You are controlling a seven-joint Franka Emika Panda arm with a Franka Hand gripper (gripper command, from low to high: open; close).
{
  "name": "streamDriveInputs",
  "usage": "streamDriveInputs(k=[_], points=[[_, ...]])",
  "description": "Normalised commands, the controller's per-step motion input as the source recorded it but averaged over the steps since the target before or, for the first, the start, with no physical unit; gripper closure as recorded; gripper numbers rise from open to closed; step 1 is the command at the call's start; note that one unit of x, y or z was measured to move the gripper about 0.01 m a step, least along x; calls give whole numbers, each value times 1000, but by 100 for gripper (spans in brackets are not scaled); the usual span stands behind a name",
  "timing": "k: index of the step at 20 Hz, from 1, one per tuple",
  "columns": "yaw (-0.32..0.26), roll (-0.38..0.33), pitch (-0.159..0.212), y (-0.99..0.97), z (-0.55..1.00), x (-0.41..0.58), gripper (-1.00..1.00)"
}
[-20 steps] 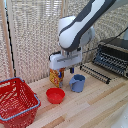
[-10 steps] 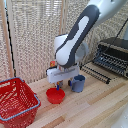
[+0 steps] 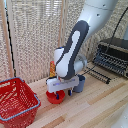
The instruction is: Please locate the crimson dish within your space. Move your hand towards it gently. Tenderly hold the bowl carefully using your fingers and raise it. With caution, shift it towards the basket. Kindly let loose of the dish to drop it in the basket.
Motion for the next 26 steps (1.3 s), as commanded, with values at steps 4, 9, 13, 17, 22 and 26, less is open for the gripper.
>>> streamDriveInputs(k=[4,9,13,17,22,26], points=[[-32,-18,6,98,-237,-15,100],[6,-23,60,69,-112,0,100],[6,-21,9,92,-75,0,100],[0,-30,0,94,-73,1,100],[-5,-21,0,126,-84,9,100],[-32,-5,-25,102,317,-91,100]])
